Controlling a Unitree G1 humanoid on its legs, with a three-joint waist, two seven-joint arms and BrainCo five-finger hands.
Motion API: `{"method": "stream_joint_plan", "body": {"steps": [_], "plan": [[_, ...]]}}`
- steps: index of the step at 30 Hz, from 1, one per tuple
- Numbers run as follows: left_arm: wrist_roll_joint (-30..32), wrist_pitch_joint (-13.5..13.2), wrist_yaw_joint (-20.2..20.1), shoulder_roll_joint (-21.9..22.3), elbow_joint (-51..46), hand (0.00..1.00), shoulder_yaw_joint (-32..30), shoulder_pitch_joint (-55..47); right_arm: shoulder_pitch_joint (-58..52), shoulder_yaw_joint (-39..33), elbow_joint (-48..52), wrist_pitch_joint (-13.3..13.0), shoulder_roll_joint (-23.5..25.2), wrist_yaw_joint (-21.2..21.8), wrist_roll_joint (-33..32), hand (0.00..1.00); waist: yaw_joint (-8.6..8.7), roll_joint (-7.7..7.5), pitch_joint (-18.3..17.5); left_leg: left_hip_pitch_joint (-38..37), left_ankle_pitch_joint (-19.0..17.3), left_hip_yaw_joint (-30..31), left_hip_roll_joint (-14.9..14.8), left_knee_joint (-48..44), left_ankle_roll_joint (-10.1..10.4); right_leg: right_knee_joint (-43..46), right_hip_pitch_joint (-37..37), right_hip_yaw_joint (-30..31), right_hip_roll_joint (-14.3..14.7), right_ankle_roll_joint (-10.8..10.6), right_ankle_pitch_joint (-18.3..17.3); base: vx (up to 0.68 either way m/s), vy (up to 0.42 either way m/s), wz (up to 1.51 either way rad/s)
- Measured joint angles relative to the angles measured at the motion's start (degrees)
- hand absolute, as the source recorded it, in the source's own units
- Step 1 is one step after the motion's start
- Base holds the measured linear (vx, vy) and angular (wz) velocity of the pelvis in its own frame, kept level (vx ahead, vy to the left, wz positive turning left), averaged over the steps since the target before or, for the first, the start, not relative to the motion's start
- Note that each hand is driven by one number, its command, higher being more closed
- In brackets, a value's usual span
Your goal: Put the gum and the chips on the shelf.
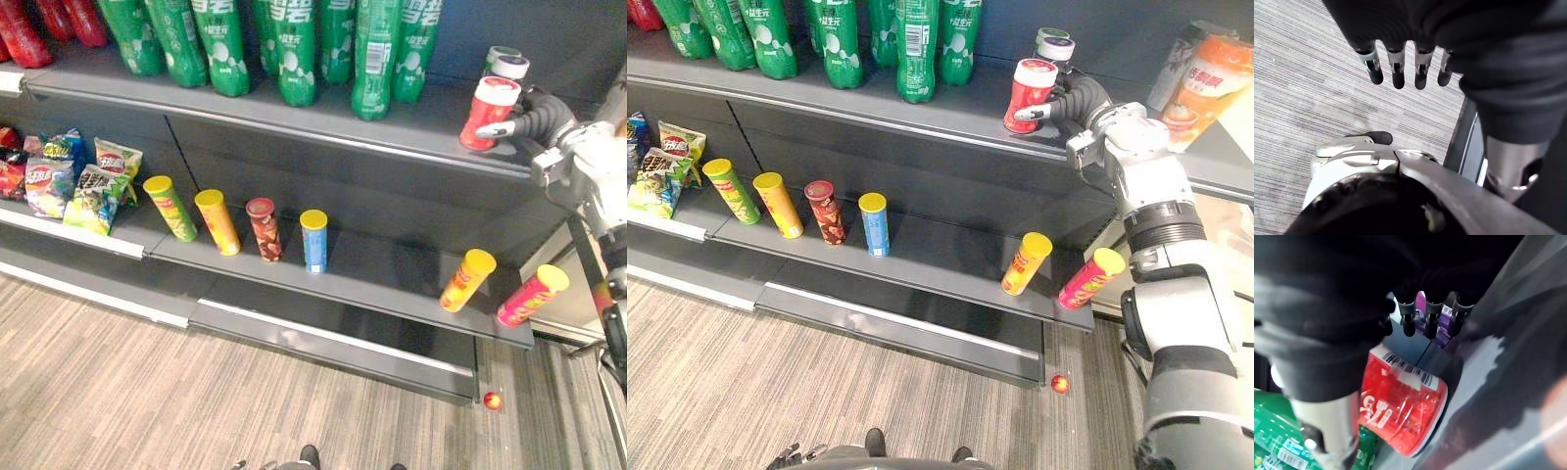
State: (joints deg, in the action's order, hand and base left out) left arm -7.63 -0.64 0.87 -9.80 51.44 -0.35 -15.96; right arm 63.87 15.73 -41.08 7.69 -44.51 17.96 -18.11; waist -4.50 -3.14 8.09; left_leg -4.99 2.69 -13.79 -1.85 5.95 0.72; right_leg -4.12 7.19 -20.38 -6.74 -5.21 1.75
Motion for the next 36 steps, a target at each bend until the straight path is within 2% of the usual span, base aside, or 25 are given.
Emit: {"method": "stream_joint_plan", "body": {"steps": [4,17,21,26,29,36], "plan": [[0.04,-0.05,-0.03,0.00,0.01,0.00,0.00,0.00,0.00,0.00,0.21,-0.87,-0.08,-0.03,-0.14,0.00,-0.02,-0.01,0.00,-0.08,-0.06,-0.24,-0.09,0.00,0.07,-0.02,-0.04,0.29,0.08,0.00,0.00,0.00,0.001,-0.03],[1.41,-0.88,-0.05,-0.03,0.03,0.00,-0.02,0.05,3.41,0.00,5.84,-1.03,-0.18,-0.58,-0.95,0.00,0.06,-0.05,-0.02,-0.15,-0.21,-1.15,-0.86,0.00,0.33,-0.78,-0.08,1.03,0.90,0.15,0.11,0.01,-0.009,-0.03],[1.60,-1.38,-0.07,0.02,0.06,0.00,0.03,0.08,4.11,0.00,8.22,-2.06,-2.19,-2.00,-1.01,0.00,0.05,-0.11,-0.06,-0.15,-0.22,-1.15,-0.90,0.00,0.34,-0.83,-0.06,1.03,0.97,0.15,0.11,0.00,0.000,0.00],[1.62,-1.52,-0.07,-0.11,0.35,0.00,0.04,-0.03,6.83,0.00,9.77,-2.59,-3.88,-3.19,-3.39,0.00,1.09,-0.37,-0.23,-0.22,-0.21,-1.32,-0.96,0.00,0.34,-0.82,-0.07,1.24,1.03,0.15,0.12,0.00,-0.001,-0.01],[1.68,-1.93,-0.10,-0.55,1.04,0.00,0.10,-0.01,6.84,-0.01,12.46,-2.97,-5.06,-5.02,-5.04,0.00,1.55,-1.08,-0.78,-0.25,-0.25,-1.79,-1.15,0.00,0.40,-0.82,-0.31,1.79,1.22,0.16,0.12,0.00,-0.006,-0.07],[1.78,-1.96,-0.60,-1.17,1.67,0.00,0.44,0.01,6.57,-0.17,19.89,-3.01,-5.25,-5.25,-6.93,0.00,2.88,-1.82,-1.50,-0.22,-0.30,-3.14,-1.39,0.00,0.53,-0.80,-1.03,3.06,1.42,0.27,0.17,0.00,-0.005,-0.11]]}}
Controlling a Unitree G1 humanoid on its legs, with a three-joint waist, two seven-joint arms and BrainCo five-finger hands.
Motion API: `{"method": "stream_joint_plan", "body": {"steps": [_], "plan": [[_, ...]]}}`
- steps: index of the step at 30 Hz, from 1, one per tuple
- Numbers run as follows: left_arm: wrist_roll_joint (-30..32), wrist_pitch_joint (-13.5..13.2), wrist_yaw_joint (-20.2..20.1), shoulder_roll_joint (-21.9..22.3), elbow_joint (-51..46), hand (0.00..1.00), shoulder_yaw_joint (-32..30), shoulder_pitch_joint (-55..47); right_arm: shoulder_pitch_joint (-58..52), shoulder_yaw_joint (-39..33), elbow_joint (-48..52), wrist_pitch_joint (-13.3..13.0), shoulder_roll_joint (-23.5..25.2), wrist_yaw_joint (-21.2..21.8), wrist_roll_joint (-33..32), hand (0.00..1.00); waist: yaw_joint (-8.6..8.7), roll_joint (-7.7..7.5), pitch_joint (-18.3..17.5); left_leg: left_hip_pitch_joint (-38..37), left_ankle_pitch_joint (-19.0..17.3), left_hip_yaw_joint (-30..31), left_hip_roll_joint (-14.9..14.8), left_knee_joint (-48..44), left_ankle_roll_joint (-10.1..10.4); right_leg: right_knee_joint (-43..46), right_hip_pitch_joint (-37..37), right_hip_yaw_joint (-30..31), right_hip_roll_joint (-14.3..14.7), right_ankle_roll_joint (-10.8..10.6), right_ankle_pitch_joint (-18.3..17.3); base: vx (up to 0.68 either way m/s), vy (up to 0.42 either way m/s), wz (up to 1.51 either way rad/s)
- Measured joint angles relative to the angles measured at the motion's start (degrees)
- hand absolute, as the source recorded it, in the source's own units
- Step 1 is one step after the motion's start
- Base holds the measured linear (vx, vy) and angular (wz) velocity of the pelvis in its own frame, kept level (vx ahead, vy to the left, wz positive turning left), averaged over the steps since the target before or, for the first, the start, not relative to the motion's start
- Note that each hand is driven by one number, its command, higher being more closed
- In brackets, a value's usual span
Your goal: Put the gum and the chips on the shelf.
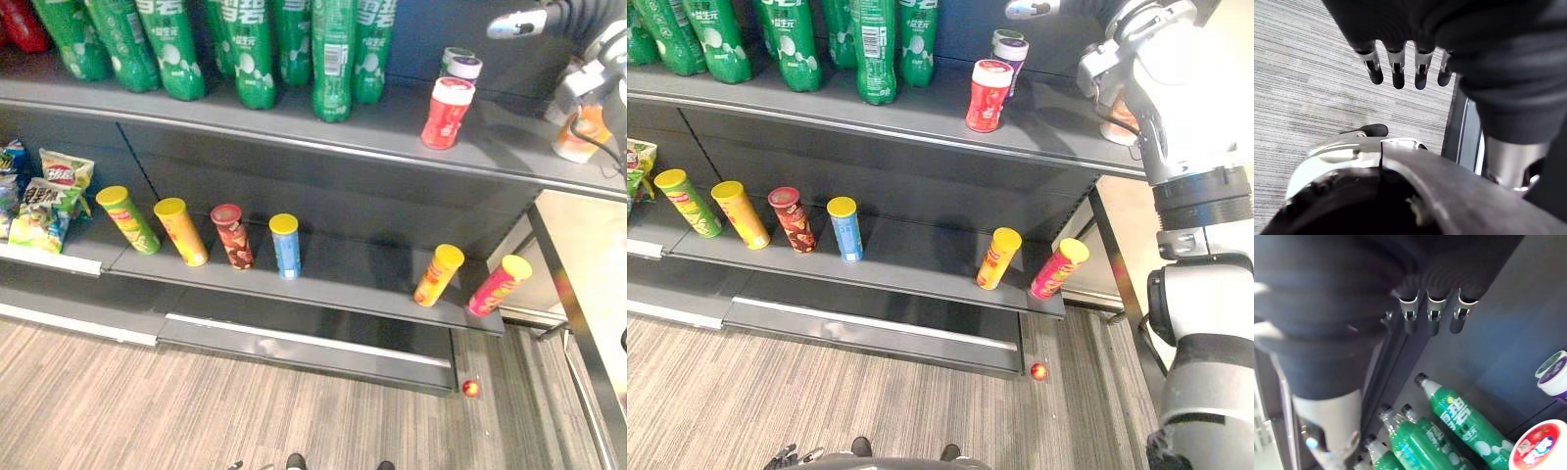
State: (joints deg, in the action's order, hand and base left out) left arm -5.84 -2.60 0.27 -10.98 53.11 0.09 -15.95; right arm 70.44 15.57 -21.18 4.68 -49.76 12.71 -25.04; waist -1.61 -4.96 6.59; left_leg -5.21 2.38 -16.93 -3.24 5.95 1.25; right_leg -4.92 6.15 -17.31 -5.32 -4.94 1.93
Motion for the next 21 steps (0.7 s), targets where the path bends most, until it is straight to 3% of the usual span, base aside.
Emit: {"method": "stream_joint_plan", "body": {"steps": [6,10,15,17,21], "plan": [[0.08,-0.07,-0.03,-0.05,1.19,0.00,0.04,0.05,-7.95,-4.32,9.87,-1.23,-0.03,-2.34,-1.12,0.00,0.12,-0.14,-1.76,-0.06,-0.18,-0.46,-0.04,0.00,0.24,0.10,-0.22,0.66,0.08,0.03,-0.01,0.01,0.000,-0.03],[0.08,-0.12,0.07,-0.06,1.81,0.00,0.04,-0.06,-20.36,-11.91,21.73,-1.17,1.93,-3.35,-5.26,0.00,0.48,-0.17,-2.56,-0.21,-0.33,-1.59,-0.18,0.00,0.44,0.92,-1.04,1.90,0.13,0.04,-0.02,0.01,-0.001,-0.15],[-0.08,-0.45,0.73,0.06,3.65,0.00,-0.03,-0.15,-40.36,-17.80,37.82,-1.04,11.86,-2.46,-9.10,0.00,2.30,-0.08,-3.38,-1.18,-0.66,-3.23,-0.51,0.01,0.76,1.31,-1.14,3.90,0.41,0.40,-0.28,0.00,-0.004,-0.20],[-0.08,-0.63,0.81,0.44,3.91,0.00,-1.03,-0.19,-48.21,-17.40,43.89,-0.93,16.75,0.35,-9.25,0.00,3.00,0.11,-3.57,-1.24,-0.68,-3.87,-0.56,0.01,0.78,1.91,-1.87,4.42,0.51,0.43,-0.47,-0.01,-0.011,-0.20],[-0.19,-0.86,1.65,1.30,3.88,0.00,-2.64,-0.08,-62.02,-13.98,49.71,2.14,23.49,7.47,-10.01,0.00,3.41,0.68,-4.05,-1.23,-0.85,-5.15,-0.53,0.04,0.94,2.80,-2.91,5.86,0.43,0.17,-0.57,0.00,0.007,-0.17]]}}
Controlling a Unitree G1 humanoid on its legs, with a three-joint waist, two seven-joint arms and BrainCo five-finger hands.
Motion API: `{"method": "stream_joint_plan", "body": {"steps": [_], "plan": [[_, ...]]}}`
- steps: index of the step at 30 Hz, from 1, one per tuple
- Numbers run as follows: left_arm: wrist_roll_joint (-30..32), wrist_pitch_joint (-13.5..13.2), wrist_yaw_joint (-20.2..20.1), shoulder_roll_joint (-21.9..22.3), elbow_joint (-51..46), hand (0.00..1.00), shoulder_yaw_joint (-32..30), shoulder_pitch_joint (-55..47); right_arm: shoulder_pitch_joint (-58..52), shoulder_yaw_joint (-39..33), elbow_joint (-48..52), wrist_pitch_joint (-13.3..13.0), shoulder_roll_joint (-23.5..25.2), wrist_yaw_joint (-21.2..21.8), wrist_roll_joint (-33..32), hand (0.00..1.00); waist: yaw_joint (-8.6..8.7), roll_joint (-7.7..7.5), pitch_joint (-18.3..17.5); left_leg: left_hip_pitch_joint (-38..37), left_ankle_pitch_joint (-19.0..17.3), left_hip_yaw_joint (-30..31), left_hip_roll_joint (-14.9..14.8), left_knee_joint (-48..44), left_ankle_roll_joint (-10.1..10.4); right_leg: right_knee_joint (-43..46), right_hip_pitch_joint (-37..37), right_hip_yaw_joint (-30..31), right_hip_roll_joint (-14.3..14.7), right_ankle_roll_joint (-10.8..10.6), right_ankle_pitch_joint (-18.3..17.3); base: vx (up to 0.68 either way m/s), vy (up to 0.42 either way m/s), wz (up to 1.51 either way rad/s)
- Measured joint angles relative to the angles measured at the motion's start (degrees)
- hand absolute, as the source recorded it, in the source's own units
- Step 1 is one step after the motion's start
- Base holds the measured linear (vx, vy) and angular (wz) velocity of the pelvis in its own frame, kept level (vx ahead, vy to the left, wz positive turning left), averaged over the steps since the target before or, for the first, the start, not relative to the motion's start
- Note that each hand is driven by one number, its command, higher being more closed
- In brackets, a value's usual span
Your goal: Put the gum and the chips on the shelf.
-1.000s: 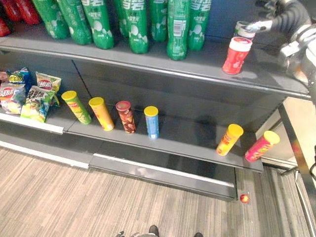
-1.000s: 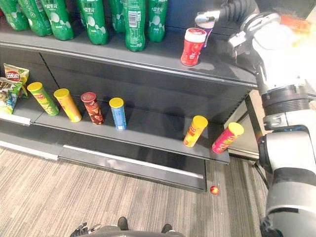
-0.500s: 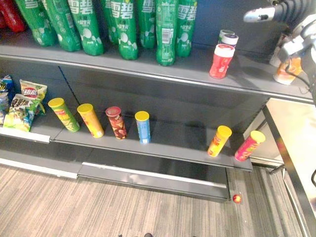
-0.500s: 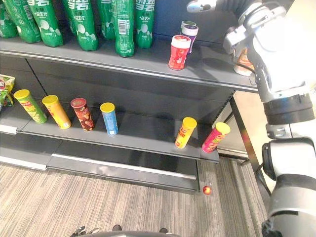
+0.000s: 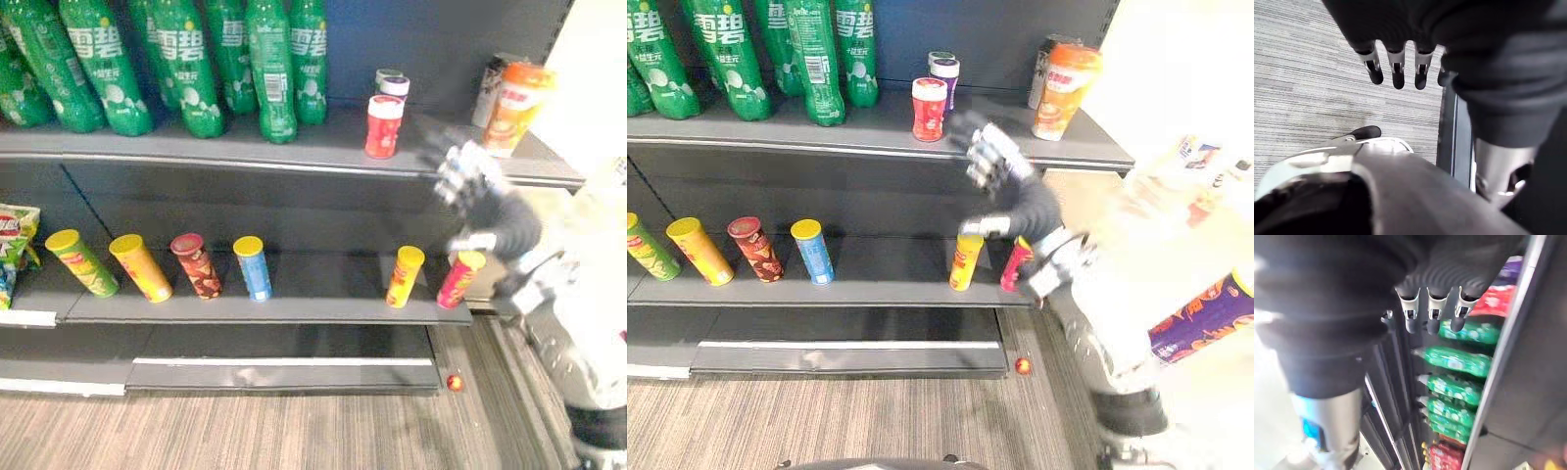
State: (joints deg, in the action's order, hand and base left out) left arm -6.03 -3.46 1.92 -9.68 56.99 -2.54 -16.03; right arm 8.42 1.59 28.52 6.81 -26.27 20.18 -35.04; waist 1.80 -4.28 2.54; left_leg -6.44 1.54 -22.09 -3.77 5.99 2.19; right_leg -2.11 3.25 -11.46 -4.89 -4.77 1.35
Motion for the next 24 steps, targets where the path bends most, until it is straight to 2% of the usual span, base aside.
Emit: {"method": "stream_joint_plan", "body": {"steps": [4,6,8,13,15,18,20,21,24], "plan": [[-0.06,-1.29,0.71,-0.05,0.03,0.00,0.33,-0.08,-11.12,10.38,-0.57,3.94,1.22,5.18,-1.26,0.00,-0.28,-0.18,-0.12,0.13,-0.52,-0.46,-0.03,0.00,0.31,0.22,-0.24,0.70,-0.07,0.32,-0.19,-0.01,0.016,-0.05],[-0.17,-1.46,1.28,-0.12,0.12,0.00,0.58,-0.14,-15.30,14.23,-3.35,4.82,3.07,6.93,-0.96,0.00,-0.26,-0.05,-0.10,0.30,-0.58,-0.62,0.11,0.00,0.28,0.33,-0.74,0.89,-0.14,0.41,-0.29,0.00,0.017,-0.04],[-0.46,-1.44,1.74,-0.63,0.80,0.00,2.34,0.05,-18.45,17.22,-10.41,5.35,5.60,7.01,-0.75,0.00,-0.10,0.18,-0.17,0.32,-0.66,-0.64,0.27,0.00,0.16,0.31,-0.65,0.99,-0.27,0.40,-0.30,0.00,0.000,0.00],[-0.57,-1.46,2.02,-0.80,2.38,0.00,2.78,0.62,-22.24,21.10,-34.02,4.94,11.63,4.85,9.54,0.00,0.02,0.49,-0.26,0.37,-1.03,-0.67,0.53,0.00,0.06,0.21,-0.62,1.09,-0.52,0.39,-0.31,0.01,0.007,0.00],[-0.56,-1.39,2.17,-0.76,2.46,0.00,2.91,0.62,-22.39,20.35,-46.63,3.73,14.22,1.65,14.18,0.00,0.07,0.69,-0.27,0.35,-1.26,-0.67,0.64,0.00,0.02,0.19,-0.51,1.09,-0.59,0.38,-0.32,0.06,0.018,0.00],[-0.53,-0.88,2.37,-0.51,2.50,0.00,3.23,0.58,-22.62,15.95,-57.85,2.12,16.14,-2.40,18.51,0.00,0.37,1.36,-0.27,0.05,-1.62,-0.66,0.81,-0.01,-0.05,0.16,-0.13,1.09,-0.72,0.39,-0.32,0.06,0.018,0.01],[-0.65,0.34,2.25,0.02,2.88,0.00,2.97,0.56,-22.24,11.75,-65.62,-0.25,16.32,-6.07,23.10,0.00,1.12,2.24,-0.17,-0.66,-1.97,-0.74,1.00,-0.01,0.03,0.25,0.34,1.26,-0.87,0.23,-0.23,0.08,0.027,-0.04],[-5.55,3.16,1.29,0.41,4.51,0.00,1.58,1.35,-19.29,1.23,-77.90,-3.31,18.25,-13.86,28.82,0.00,1.30,2.71,0.09,-2.44,-2.37,-0.72,0.98,-0.01,0.34,0.18,2.01,1.25,-0.79,0.19,-0.54,0.07,0.019,-0.02],[-6.71,3.59,0.20,0.63,4.59,0.00,0.98,1.30,-19.73,-0.17,-81.23,-3.35,18.25,-17.92,30.74,0.00,1.12,2.96,0.23,-2.71,-2.56,-0.57,1.05,0.00,0.29,0.29,2.25,0.99,-0.93,0.21,-1.46,0.02,0.007,0.03]]}}
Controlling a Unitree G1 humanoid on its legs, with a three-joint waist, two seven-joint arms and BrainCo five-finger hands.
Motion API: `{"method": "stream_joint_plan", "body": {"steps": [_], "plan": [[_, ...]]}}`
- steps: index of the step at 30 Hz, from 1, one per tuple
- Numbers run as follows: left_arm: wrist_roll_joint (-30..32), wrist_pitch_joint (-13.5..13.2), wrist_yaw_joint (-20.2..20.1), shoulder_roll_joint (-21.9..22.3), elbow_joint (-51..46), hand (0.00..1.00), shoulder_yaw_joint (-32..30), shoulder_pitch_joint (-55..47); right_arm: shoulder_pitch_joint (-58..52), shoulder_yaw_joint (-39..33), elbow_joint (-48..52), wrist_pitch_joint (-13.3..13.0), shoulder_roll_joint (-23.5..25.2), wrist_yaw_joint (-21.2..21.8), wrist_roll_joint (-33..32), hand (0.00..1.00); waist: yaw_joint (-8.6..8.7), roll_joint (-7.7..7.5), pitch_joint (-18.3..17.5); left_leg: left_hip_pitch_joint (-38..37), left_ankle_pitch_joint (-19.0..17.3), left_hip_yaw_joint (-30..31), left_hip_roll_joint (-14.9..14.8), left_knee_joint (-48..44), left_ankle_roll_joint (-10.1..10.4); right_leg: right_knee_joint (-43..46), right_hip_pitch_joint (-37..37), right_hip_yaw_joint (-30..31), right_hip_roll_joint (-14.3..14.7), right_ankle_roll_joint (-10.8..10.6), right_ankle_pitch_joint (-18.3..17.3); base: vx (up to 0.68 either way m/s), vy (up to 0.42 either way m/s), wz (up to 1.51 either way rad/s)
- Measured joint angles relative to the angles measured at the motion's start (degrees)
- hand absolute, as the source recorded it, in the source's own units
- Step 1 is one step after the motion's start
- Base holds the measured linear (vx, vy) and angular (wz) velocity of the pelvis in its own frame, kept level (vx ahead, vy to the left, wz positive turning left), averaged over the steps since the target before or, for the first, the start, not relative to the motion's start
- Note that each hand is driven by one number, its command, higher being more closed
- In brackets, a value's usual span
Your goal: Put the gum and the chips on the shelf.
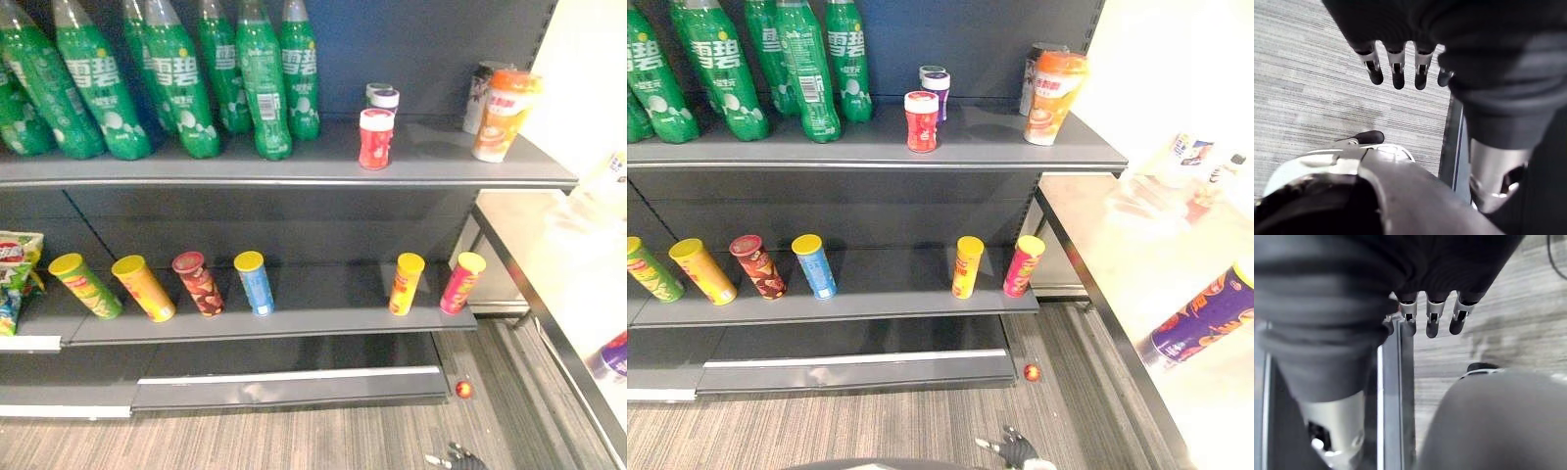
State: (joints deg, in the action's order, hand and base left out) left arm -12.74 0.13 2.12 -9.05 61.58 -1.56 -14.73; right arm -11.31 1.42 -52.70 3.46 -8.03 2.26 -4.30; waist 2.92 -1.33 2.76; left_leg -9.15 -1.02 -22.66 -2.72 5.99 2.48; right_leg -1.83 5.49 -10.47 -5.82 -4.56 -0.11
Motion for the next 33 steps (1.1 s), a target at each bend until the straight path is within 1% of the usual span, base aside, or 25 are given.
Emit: {"method": "stream_joint_plan", "body": {"steps": [2,3,7,9,11,12,14,16,17,18,19,20,21,22,23,24,25,26,27,28,29,30,31,32,33], "plan": [[0.00,0.01,-0.16,0.04,0.06,0.00,-0.03,-0.02,-0.78,-1.63,-0.68,-0.36,0.05,-0.81,0.30,0.00,0.12,-0.07,0.27,-0.01,-0.01,-0.01,0.03,0.00,-0.02,0.00,-0.01,-0.01,-0.03,0.00,-0.01,0.00,0.000,0.00],[-0.10,0.02,-0.36,0.04,0.16,0.00,-0.07,0.00,-0.85,-2.75,-2.32,-0.97,0.30,-1.78,2.18,0.00,0.14,-0.02,0.28,-0.05,-0.05,-0.03,0.04,0.00,-0.05,-0.03,0.06,-0.02,-0.03,-0.01,-0.02,0.00,0.000,0.00],[-1.88,0.04,-0.86,0.23,1.93,0.00,-0.67,0.66,-1.22,-6.20,-4.47,-1.31,1.71,-3.95,2.52,0.00,0.22,-0.08,0.49,-0.29,-0.28,-0.24,0.16,0.00,-0.16,-0.04,0.23,-0.02,-0.17,-0.17,-0.14,0.00,0.000,0.00],[-2.51,0.00,-0.82,0.39,2.09,0.00,-0.88,1.07,-1.38,-7.62,-4.52,-1.56,1.91,-4.34,2.83,0.00,0.25,-0.09,0.96,-0.91,-0.74,-0.41,0.26,-0.02,-0.58,0.74,0.53,0.02,-0.38,-0.59,-0.89,0.01,0.018,0.00],[-2.34,0.06,-0.85,0.48,2.10,0.00,-0.86,1.37,-1.44,-8.42,-4.48,-2.35,2.17,-4.59,3.09,0.00,0.42,0.00,1.48,-1.33,-1.13,-0.87,0.56,-0.04,-0.91,4.46,-1.15,0.34,-1.06,-0.87,-2.98,0.01,0.065,-0.08],[-2.31,0.17,-0.96,0.45,2.10,0.00,-0.87,1.53,-1.42,-9.20,-4.40,-2.48,2.39,-4.79,2.95,0.00,0.50,-0.06,1.83,-1.41,-1.23,-1.93,0.91,-0.04,-1.00,7.18,-2.77,1.24,-1.63,-1.53,-3.70,0.02,0.081,-0.19],[-1.66,1.06,-1.03,0.39,2.11,0.00,-0.82,1.93,-1.38,-10.18,-3.74,-2.57,2.91,-5.39,1.41,0.00,1.21,-0.20,2.79,-2.06,-1.49,-3.58,1.40,-0.04,-0.97,9.79,-4.39,2.45,-2.21,-1.66,-3.99,0.05,0.090,-0.44],[-1.00,2.45,-1.66,0.28,2.13,0.00,-0.85,2.65,-1.39,-12.26,-3.10,-2.66,3.65,-6.50,0.60,0.00,1.61,0.00,4.20,-2.39,-2.06,-8.05,1.29,-0.05,-0.98,10.48,-6.52,3.56,-2.20,-2.20,-2.97,0.01,0.092,-0.90],[-0.76,2.61,-1.96,0.25,2.12,0.00,-0.97,2.89,-1.38,-12.43,-2.91,-2.67,3.78,-6.88,0.25,0.00,1.54,0.01,4.75,-2.66,-1.98,-10.02,1.01,-0.06,-1.20,10.35,-7.08,2.51,-2.28,-1.74,-2.55,-0.04,0.068,-1.39],[-0.50,2.61,-2.25,0.25,1.93,0.00,-1.09,3.18,-1.34,-13.06,-2.15,-3.17,4.09,-7.17,-0.21,0.00,1.49,0.64,5.81,-3.26,-2.33,-14.68,0.15,-0.06,-1.32,11.35,-7.75,-3.24,-3.23,0.93,-3.81,-0.04,0.058,-1.63],[-0.50,2.84,-2.43,0.24,1.82,0.00,-0.99,3.41,-1.26,-13.59,-2.18,-4.17,4.30,-7.07,-0.20,0.00,1.53,0.48,6.30,-3.30,-2.51,-18.25,-0.89,-0.08,-1.14,13.64,-8.98,-9.32,-4.34,2.29,-4.66,-0.03,0.054,-2.01],[-0.52,2.89,-2.46,0.25,1.48,0.00,-0.98,3.75,-0.98,-14.18,-2.19,-4.96,4.47,-7.01,-0.10,0.00,1.50,1.19,6.64,-3.56,-2.54,-22.08,-2.35,-0.19,-0.82,16.17,-9.71,-15.03,-5.09,2.98,-5.10,0.02,0.037,-2.16],[-0.51,2.86,-2.43,0.24,1.20,0.00,-1.19,3.92,-0.43,-14.50,-2.39,-5.55,4.44,-6.90,0.00,0.00,1.33,1.09,7.30,-4.06,-2.48,-27.04,-4.33,-0.48,-0.41,19.56,-10.04,-21.48,-6.10,3.79,-5.62,0.05,-0.002,-2.33],[-0.65,2.82,-2.38,-0.13,1.18,0.00,-1.78,4.46,0.14,-14.55,-2.95,-6.09,4.48,-6.74,1.57,0.00,1.35,0.48,7.39,-4.15,-2.82,-30.91,-6.06,-1.69,0.12,22.21,-9.96,-26.69,-7.50,3.89,-5.68,0.08,-0.028,-2.04],[-0.60,2.81,-2.41,-0.32,1.18,0.00,-2.35,4.89,0.28,-14.53,-3.25,-6.48,4.47,-6.65,2.37,0.00,1.30,0.09,7.45,-4.07,-3.27,-32.82,-6.95,-3.07,0.68,22.77,-9.62,-28.56,-8.16,4.03,-5.53,0.13,-0.089,-1.91],[-0.70,2.57,-2.40,-0.96,1.10,0.00,-3.52,5.50,0.47,-14.50,-4.49,-6.85,4.48,-6.57,3.96,0.00,1.10,-1.21,7.62,-4.20,-4.34,-35.99,-7.99,-6.15,1.54,22.02,-7.39,-31.07,-9.67,6.30,-0.12,0.22,-0.212,-1.63],[-1.41,2.32,-2.41,-0.99,1.19,0.00,-4.23,6.65,0.73,-14.55,-5.11,-6.78,4.67,-6.71,4.34,0.00,1.13,-1.36,8.16,-4.71,-5.05,-38.12,-8.92,-8.98,2.19,19.38,-6.71,-30.42,-8.81,5.57,0.01,0.18,-0.194,-1.44],[-2.35,2.23,-2.45,-0.77,1.12,0.00,-4.49,7.03,0.74,-14.58,-5.05,-6.81,4.58,-6.77,4.33,0.00,1.30,-1.18,8.63,-5.27,-5.01,-38.70,-9.73,-10.65,2.14,18.52,-6.00,-30.96,-8.18,5.71,0.11,0.17,-0.241,-0.99],[-2.85,1.62,-2.47,-0.68,1.08,0.00,-4.53,7.50,0.55,-14.58,-4.95,-7.05,4.56,-6.89,4.39,0.00,1.45,-1.52,9.30,-5.29,-7.05,-39.27,-11.59,-15.30,2.91,16.25,-3.88,-30.30,-7.84,5.75,0.14,-0.01,-0.172,-0.63],[-2.93,1.62,-2.47,0.28,0.83,0.00,-4.36,8.55,-0.06,-14.62,-5.00,-7.36,3.26,-6.93,4.82,0.00,1.49,0.21,9.78,-4.50,-5.19,-37.47,-10.43,-11.12,3.04,14.00,-2.55,-29.84,-6.67,5.75,0.15,-0.05,-0.160,-0.59],[-2.91,1.56,-2.53,1.77,-0.03,0.00,-3.99,8.46,-0.38,-14.97,-5.22,-7.45,2.30,-7.04,5.36,0.00,1.53,1.79,9.66,-5.08,-3.99,-38.39,-10.44,-9.16,2.81,12.73,-1.82,-29.62,-5.74,5.07,-0.19,-0.14,-0.076,-0.37],[-2.89,1.36,-2.49,2.64,-0.27,0.00,-3.96,8.43,-0.42,-15.09,-5.07,-7.53,2.14,-7.06,6.24,0.00,1.58,2.28,9.20,-5.63,-3.38,-37.99,-9.58,-7.84,3.42,11.38,-1.21,-29.45,-5.70,4.08,-0.46,-0.06,-0.019,-0.31],[-2.84,1.25,-2.50,2.59,-0.74,0.00,-3.87,8.45,0.03,-15.08,-4.90,-7.58,2.22,-7.05,6.61,0.00,1.52,2.28,9.04,-6.18,-3.19,-38.22,-8.61,-6.50,3.77,9.83,-0.71,-28.41,-5.36,2.78,-1.20,-0.04,-0.050,-0.23],[-2.83,1.26,-2.51,2.57,-0.91,0.00,-3.90,8.49,0.45,-15.01,-4.86,-7.56,2.47,-7.02,6.62,0.00,1.51,1.81,8.97,-6.39,-2.92,-38.61,-8.25,-6.03,4.18,8.82,-0.51,-28.01,-5.15,2.28,-1.53,-0.02,-0.044,-0.17],[-2.83,1.29,-2.50,2.55,-0.99,0.00,-3.92,8.58,0.64,-14.96,-4.69,-7.53,2.87,-7.03,6.62,0.00,1.51,1.92,8.92,-6.75,-2.81,-38.88,-8.28,-5.97,4.32,8.29,-0.32,-27.87,-4.87,2.27,-1.53,-0.01,-0.040,-0.19]]}}
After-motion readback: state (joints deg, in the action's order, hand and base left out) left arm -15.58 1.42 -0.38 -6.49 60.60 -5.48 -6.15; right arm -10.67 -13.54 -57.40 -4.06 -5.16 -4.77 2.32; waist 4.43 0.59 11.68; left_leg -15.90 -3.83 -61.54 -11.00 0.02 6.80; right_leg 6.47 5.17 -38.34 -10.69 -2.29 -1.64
